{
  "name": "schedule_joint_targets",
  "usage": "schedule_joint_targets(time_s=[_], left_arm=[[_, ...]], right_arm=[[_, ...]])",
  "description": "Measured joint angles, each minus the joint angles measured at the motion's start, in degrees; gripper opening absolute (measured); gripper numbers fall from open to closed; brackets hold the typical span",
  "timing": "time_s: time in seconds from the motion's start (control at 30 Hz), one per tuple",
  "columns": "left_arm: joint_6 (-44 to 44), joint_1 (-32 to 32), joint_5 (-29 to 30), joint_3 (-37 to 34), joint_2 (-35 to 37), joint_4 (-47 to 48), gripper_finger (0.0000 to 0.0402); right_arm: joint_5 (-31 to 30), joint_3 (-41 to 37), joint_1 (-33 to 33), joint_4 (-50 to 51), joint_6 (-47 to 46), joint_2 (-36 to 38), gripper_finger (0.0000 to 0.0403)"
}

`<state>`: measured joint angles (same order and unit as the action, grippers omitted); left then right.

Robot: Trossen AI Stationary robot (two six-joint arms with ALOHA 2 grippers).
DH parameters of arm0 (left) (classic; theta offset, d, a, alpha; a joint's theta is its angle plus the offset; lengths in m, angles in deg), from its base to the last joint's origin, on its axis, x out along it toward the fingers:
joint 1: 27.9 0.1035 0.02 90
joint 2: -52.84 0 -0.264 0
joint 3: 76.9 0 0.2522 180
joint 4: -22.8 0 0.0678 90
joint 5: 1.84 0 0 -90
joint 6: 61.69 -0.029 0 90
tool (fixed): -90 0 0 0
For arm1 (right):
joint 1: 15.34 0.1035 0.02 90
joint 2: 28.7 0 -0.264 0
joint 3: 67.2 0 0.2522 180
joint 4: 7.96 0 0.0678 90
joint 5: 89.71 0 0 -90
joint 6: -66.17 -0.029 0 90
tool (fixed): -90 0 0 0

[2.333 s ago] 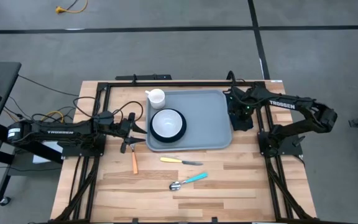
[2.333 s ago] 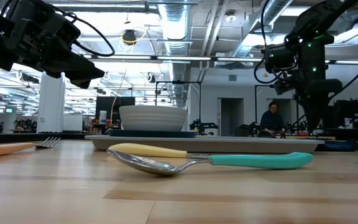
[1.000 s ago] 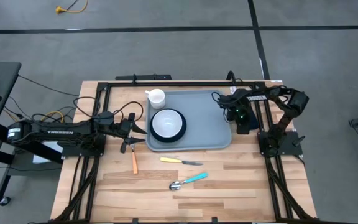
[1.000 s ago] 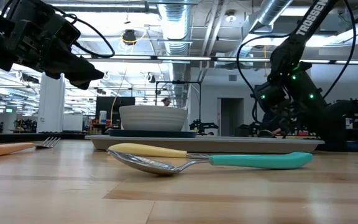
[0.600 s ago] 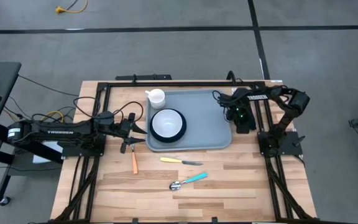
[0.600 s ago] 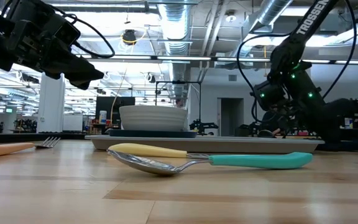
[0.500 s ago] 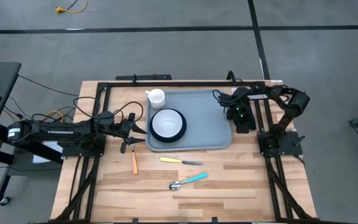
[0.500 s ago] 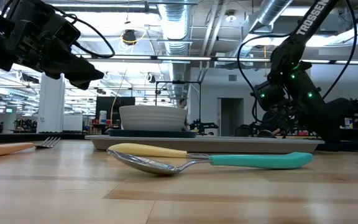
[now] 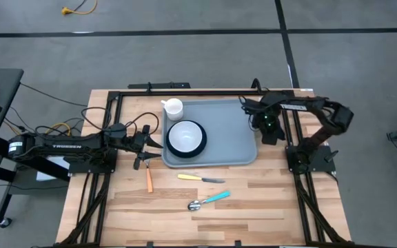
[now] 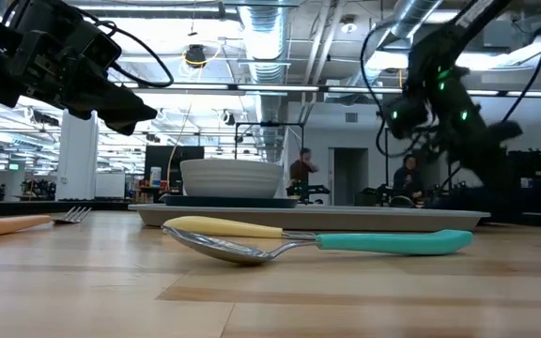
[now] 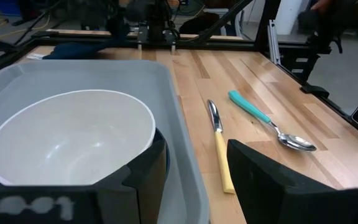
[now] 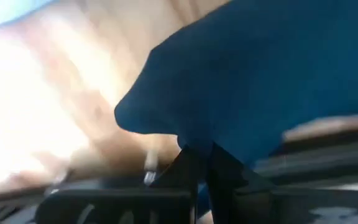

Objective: Set up tray
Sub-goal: Put the black napkin on the gray tray beside the black plate

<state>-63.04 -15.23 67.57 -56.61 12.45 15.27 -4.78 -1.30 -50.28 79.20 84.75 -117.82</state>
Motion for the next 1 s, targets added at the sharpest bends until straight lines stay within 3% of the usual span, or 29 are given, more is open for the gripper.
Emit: schedule_joint_targets(time_s=[0.2,0.4,0.63,0.8,1.0], left_arm=[[0.0,0.0,0.0,0.0,0.0,0.0,0.0159],[0.0,0.0,0.0,0.0,0.0,0.0,0.0159],[0.0,0.0,0.0,0.0,0.0,0.0,0.0159],[0.0,0.0,0.0,0.0,0.0,0.0,0.0159],[0.0,0.0,0.0,0.0,0.0,0.0,0.0159]], right_arm=[[-1.1,5.6,6.7,9.6,-9.8,7.7,0.0001],[-4.1,12.1,19.3,15.0,-19.4,12.8,0.0001],[-11.3,21.4,33.7,16.6,-28.1,13.4,0.0000],[-25.3,27.2,40.4,16.7,-30.5,10.3,0.0000],[-37.2,33.3,39.4,16.1,-30.3,4.5,0.0000]])
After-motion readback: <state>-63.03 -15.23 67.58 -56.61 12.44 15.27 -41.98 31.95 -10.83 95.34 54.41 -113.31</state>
